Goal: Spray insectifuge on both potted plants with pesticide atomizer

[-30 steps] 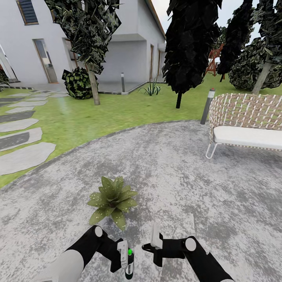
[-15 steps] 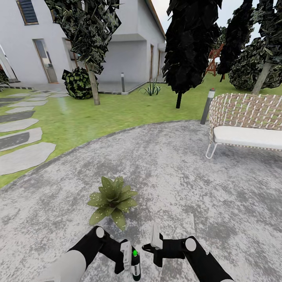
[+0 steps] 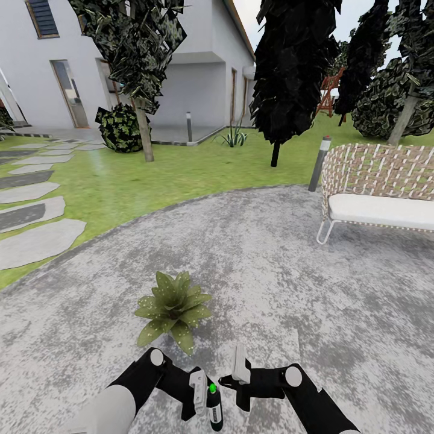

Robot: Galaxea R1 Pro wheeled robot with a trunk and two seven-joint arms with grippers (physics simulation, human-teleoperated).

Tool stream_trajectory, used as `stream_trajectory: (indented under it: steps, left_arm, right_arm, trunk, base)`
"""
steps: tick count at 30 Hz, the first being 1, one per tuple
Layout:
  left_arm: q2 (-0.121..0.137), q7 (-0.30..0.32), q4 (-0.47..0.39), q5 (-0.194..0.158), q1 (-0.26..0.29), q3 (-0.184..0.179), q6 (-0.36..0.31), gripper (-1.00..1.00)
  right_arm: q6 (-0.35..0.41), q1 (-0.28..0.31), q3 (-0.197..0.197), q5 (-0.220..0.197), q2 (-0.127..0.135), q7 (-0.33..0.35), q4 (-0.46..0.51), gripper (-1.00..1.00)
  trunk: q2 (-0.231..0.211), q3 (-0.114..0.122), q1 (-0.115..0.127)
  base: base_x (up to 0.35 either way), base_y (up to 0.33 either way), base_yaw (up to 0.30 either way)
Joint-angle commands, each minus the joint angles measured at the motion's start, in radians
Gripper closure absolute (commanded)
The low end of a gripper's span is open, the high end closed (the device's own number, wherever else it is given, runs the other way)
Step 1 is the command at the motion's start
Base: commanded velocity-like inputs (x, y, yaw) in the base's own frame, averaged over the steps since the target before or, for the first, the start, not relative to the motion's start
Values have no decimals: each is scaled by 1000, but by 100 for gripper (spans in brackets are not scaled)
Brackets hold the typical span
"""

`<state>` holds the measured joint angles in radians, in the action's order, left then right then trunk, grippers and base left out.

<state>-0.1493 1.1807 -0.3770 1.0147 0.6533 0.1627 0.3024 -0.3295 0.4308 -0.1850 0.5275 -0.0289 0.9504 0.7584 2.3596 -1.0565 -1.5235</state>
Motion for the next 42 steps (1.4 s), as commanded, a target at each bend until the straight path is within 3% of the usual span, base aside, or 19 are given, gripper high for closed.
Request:
stream_trajectory:
  steps: [1, 34, 35, 38, 42]
  left_arm:
    - [-1, 4, -1, 8, 0, 9, 4, 100]
    - [-1, -9, -5, 5, 0, 16, 7, 100]
    - [-1, -9, -5, 2, 0, 17, 7, 100]
    - [1, -8, -3, -54, 0, 16, 14, 100]
    - [2, -6, -1, -77, 0, 10, 23, 100]
  right_arm:
    - [-5, 0, 1, 8, 0, 1, 2, 100]
    - [-5, 0, 1, 8, 0, 1, 4, 100]
    - [-5, 0, 1, 8, 0, 1, 4, 100]
    - [-5, 0, 1, 8, 0, 1, 4, 100]
    - [-5, 0, 1, 8, 0, 1, 4, 100]
  trunk:
    - [0, -1, 0]
    - [0, -1, 0]
    - [0, -1, 0]
    - [0, -1, 0]
    - [0, -1, 0]
  base:
    - [0, 0, 0]
    - [0, 0, 0]
    - [0, 0, 0]
    - [0, 0, 0]
    - [0, 0, 0]
